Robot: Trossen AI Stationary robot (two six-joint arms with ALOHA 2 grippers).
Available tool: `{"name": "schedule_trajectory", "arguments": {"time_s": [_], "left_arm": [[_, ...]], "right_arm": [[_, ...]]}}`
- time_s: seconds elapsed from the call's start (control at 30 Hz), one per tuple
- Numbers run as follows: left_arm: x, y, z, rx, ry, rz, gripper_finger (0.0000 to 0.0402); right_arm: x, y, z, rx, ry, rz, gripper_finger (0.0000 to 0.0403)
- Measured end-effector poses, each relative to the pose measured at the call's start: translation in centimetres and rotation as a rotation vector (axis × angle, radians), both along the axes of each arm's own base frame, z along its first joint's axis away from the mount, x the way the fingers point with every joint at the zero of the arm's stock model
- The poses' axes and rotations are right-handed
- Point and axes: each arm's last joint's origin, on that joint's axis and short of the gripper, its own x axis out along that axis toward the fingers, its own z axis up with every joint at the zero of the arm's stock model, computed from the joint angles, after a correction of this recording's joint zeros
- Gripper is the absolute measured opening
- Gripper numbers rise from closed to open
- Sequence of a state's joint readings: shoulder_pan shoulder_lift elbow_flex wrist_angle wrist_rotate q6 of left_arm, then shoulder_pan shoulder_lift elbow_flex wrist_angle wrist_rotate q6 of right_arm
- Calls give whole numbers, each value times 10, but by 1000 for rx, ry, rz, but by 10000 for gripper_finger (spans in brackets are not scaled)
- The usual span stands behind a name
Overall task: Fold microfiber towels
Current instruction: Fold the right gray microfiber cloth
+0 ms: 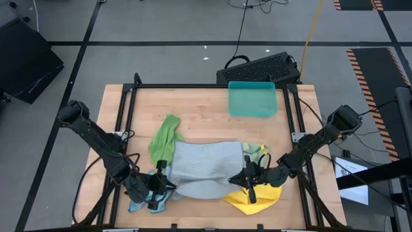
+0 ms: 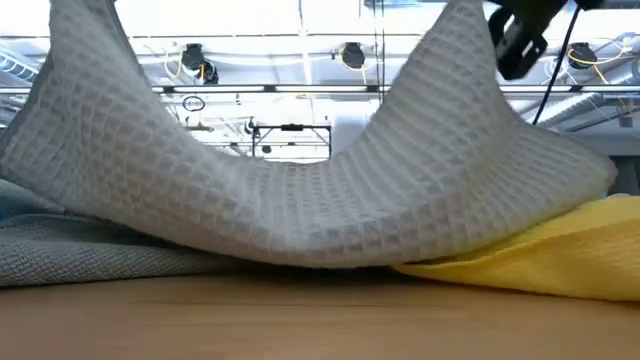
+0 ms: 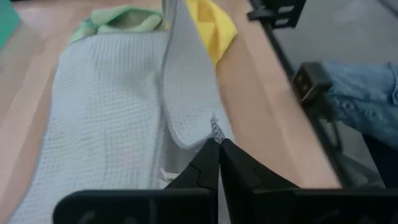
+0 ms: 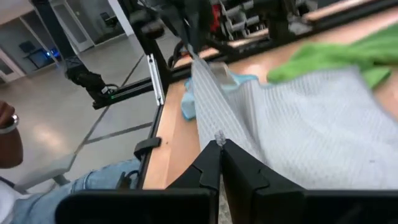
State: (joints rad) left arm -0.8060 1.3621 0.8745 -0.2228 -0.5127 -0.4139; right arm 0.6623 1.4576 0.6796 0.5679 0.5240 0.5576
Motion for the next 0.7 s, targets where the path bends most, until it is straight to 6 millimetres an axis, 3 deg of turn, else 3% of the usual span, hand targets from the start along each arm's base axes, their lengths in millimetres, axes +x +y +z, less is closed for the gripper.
{"name": "schedule_trajectory", "arguments": {"time_s": [0.13, 0.33, 0.53, 0.7], "left_arm": [[-6, -11, 1, -40, -37, 8, 5], [-11, -39, -13, -104, -45, -40, 4], [-23, -68, -28, -167, -56, -108, 6], [-43, -83, -28, -176, -84, -154, 5]], "right_arm": [[0, 8, -11, 59, 32, 2, 5], [-5, 24, -17, 139, 12, 8, 6], [-18, 51, -13, 155, -24, 18, 6], [-16, 78, -1, 144, -67, 50, 6]]}}
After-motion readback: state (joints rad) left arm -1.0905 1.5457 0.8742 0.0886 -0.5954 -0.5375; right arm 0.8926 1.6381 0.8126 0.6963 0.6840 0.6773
